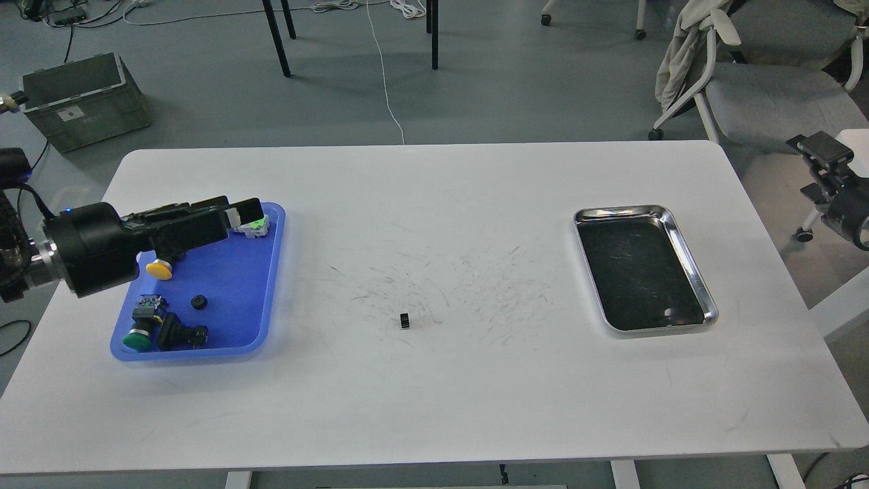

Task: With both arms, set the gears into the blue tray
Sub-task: 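Reach the left gripper out over the blue tray toward the black part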

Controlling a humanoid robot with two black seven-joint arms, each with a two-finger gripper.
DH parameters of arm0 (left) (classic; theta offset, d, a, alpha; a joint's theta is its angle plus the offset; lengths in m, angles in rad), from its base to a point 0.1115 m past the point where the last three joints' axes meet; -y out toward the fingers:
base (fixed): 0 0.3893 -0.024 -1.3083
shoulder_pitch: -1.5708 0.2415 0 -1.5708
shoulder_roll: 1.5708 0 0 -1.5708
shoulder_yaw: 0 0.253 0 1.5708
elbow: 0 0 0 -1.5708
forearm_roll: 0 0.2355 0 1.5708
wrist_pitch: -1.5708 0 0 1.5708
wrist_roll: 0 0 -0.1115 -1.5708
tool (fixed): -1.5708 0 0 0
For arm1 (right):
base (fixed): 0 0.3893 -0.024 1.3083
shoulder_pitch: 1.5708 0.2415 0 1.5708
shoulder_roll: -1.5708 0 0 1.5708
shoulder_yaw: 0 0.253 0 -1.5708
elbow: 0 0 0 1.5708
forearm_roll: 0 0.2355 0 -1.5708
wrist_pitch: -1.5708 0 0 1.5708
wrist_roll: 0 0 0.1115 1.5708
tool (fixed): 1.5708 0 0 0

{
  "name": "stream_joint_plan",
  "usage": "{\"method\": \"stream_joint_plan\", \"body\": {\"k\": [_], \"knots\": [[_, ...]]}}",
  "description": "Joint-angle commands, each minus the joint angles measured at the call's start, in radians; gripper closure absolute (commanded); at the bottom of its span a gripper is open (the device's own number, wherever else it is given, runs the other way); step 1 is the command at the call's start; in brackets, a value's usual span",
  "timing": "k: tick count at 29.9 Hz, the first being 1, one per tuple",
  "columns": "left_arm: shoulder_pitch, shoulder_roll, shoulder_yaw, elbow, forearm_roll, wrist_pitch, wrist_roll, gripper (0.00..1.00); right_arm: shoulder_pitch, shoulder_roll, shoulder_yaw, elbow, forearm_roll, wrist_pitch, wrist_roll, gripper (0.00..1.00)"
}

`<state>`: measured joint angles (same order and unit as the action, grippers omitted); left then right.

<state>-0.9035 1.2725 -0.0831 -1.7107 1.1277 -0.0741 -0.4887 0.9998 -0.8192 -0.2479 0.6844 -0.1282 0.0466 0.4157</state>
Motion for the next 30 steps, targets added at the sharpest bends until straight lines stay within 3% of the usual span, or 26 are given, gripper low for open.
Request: {"method": "stream_joint_plan", "body": {"k": [1,6,15,25,30], "knots": [[0.0,-0.015,-0.001,-0.055,0.05,-0.006,0.0,0.02,-0.001,-0.008,0.001,0.009,0.039,-0.001,-0.005,0.04],[-0.003,-0.047,-0.007,-0.052,0.363,0.03,0.0,0.02,-0.009,-0.005,0.001,0.015,0.039,-0.014,-0.005,0.04],[-0.031,-0.165,-0.011,-0.02,0.572,0.088,0.0,0.07,-0.003,0.0,-0.002,0.018,0.035,-0.019,-0.005,0.04],[-0.075,-0.395,0.017,0.226,0.682,0.086,0.0,0.07,0.0,-0.006,-0.004,0.018,0.032,-0.022,-0.006,0.04],[-0.075,-0.467,0.023,0.264,0.693,0.06,0.0,0.02,0.003,-0.006,-0.005,0.018,0.028,-0.027,-0.006,0.04]]}}
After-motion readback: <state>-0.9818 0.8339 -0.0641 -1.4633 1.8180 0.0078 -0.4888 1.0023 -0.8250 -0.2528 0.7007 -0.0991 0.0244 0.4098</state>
